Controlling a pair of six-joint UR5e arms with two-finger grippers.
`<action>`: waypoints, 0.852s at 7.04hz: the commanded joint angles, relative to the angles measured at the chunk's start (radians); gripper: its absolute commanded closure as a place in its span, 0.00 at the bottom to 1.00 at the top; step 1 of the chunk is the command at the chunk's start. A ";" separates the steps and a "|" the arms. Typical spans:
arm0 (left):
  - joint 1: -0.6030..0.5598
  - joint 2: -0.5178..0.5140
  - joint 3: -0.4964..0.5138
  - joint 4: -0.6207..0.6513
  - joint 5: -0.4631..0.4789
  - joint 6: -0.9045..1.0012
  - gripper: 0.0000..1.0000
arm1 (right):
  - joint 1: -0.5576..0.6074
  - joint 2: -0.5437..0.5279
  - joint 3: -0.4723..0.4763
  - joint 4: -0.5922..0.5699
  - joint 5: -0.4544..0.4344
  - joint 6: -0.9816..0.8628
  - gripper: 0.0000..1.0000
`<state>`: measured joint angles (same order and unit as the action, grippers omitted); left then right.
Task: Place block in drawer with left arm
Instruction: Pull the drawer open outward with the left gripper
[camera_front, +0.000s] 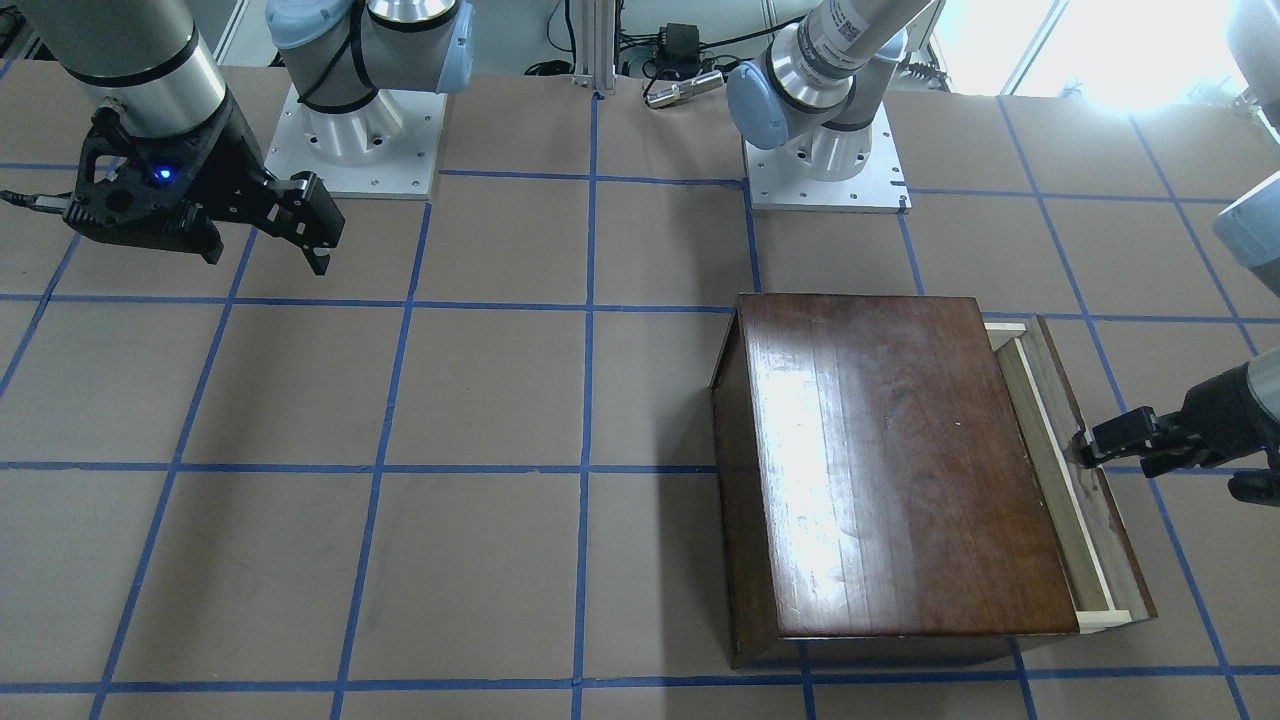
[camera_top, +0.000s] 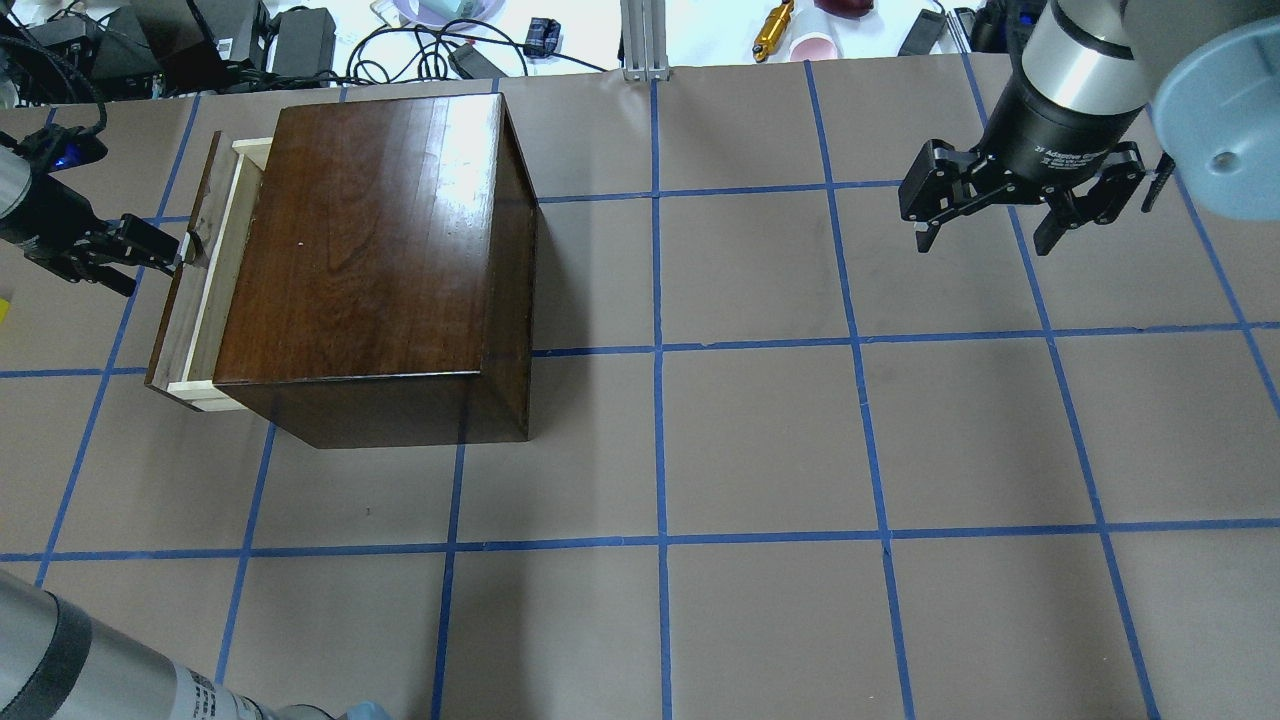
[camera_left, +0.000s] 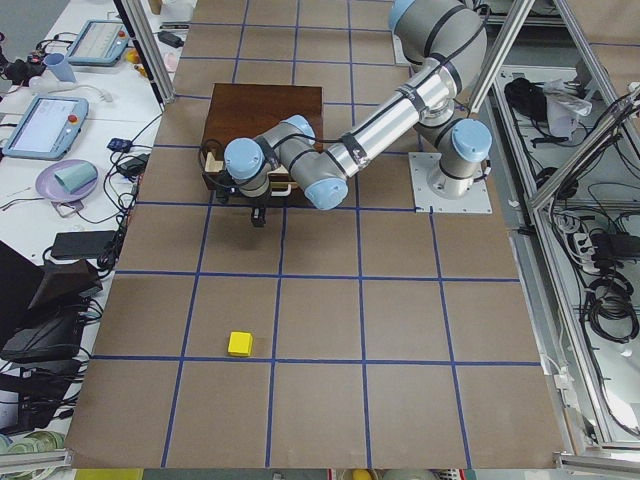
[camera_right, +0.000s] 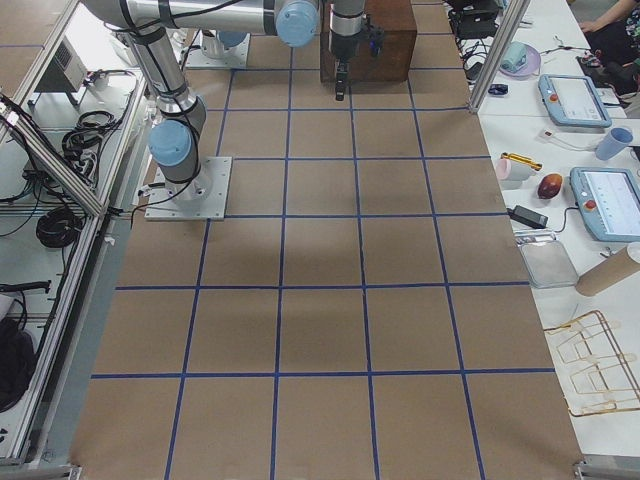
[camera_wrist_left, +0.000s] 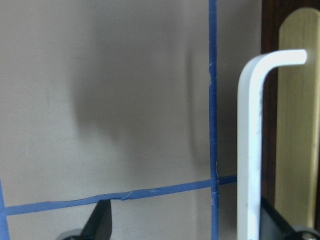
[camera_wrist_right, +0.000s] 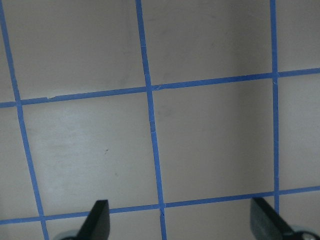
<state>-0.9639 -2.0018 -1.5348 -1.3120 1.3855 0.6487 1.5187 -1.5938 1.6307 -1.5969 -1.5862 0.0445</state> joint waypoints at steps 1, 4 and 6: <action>0.001 0.002 -0.001 0.022 0.047 0.002 0.04 | 0.000 0.000 0.000 0.000 0.000 0.000 0.00; 0.027 0.005 -0.001 0.025 0.053 0.022 0.04 | 0.000 0.000 0.000 0.000 0.000 0.000 0.00; 0.028 0.006 0.001 0.028 0.055 0.023 0.04 | 0.000 0.000 0.000 0.000 0.000 0.000 0.00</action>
<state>-0.9374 -1.9961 -1.5346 -1.2857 1.4390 0.6696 1.5186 -1.5938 1.6306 -1.5969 -1.5861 0.0445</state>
